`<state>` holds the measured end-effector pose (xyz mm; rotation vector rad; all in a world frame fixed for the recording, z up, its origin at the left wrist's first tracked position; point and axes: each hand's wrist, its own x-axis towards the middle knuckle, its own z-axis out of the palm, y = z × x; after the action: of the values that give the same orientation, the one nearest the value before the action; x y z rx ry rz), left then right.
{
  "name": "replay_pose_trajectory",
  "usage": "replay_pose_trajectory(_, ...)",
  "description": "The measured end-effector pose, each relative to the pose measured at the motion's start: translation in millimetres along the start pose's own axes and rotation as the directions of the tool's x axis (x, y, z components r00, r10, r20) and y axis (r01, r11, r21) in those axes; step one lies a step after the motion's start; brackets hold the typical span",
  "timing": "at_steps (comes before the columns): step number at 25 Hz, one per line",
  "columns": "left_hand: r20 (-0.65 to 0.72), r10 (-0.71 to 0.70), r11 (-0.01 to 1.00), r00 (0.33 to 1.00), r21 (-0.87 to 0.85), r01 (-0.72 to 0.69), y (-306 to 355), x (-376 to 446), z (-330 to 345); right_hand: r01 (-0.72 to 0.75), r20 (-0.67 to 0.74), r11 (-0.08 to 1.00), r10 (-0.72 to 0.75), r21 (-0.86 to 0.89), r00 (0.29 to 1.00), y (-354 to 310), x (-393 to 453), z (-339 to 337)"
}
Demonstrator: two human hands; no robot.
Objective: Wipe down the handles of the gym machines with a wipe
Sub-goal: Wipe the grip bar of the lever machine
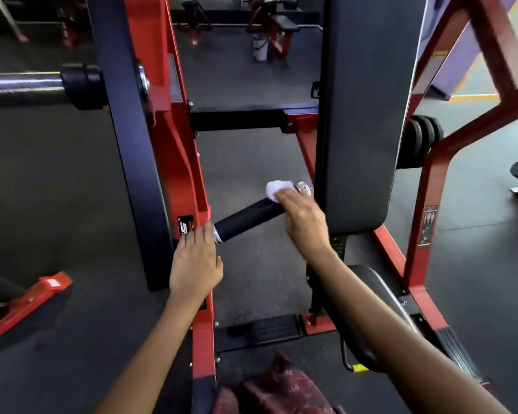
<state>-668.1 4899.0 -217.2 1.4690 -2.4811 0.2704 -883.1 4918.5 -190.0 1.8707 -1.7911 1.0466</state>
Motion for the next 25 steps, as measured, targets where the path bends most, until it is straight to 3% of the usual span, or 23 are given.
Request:
replay_pose_trajectory(2,-0.01,-0.007,1.0,1.0,-0.014,0.007,0.0,-0.2,-0.2,-0.103,-0.012,0.993,0.103,-0.049,0.995,10.9,-3.4,0.7)
replay_pose_trajectory(5,0.014,-0.015,0.999,1.0,-0.051,0.016,1.3,-0.7,-2.1,-0.172,0.072,0.984,0.169,0.043,0.983,-26.1,-7.3,16.3)
replay_pose_trajectory(9,0.039,-0.005,0.997,0.999,-0.072,0.007,-6.1,9.5,-7.2,-0.065,0.177,0.988,0.04,0.141,0.983,-78.7,-5.5,34.9)
replay_pose_trajectory(12,0.092,0.102,0.982,0.991,0.147,-0.115,-16.6,13.6,-13.2,-0.011,0.249,0.977,-0.043,0.213,0.968,-79.0,-8.8,22.5)
replay_pose_trajectory(14,0.129,0.117,0.962,0.985,0.231,-0.145,-22.3,10.3,-12.3,-0.148,0.231,0.927,0.069,0.346,0.971,-70.1,-6.3,5.4)
replay_pose_trajectory(18,0.07,0.142,0.981,0.987,0.12,-0.15,-23.2,4.8,-12.8,-0.427,0.201,0.755,0.378,0.497,0.904,-72.3,10.9,-5.6)
replay_pose_trajectory(19,0.054,0.144,0.984,0.988,0.096,-0.149,-23.6,3.9,-12.8,-0.459,0.22,0.739,0.404,0.493,0.888,-78.9,13.6,-1.9)
replay_pose_trajectory(21,0.025,0.15,0.985,0.988,0.086,-0.152,-24.7,3.7,-11.1,-0.412,0.179,0.822,0.371,0.393,0.911,-89.6,15.0,9.0)
replay_pose_trajectory(23,0.003,0.163,0.982,0.987,0.096,-0.162,-26.1,3.2,-8.6,-0.267,0.115,0.958,0.256,0.104,0.96,-89.3,13.9,20.9)
replay_pose_trajectory(25,-0.023,0.172,0.98,0.985,0.106,-0.169,-27.1,4.6,-6.9,-0.158,0.1,0.984,0.166,-0.079,0.981,-86.1,12.4,25.0)
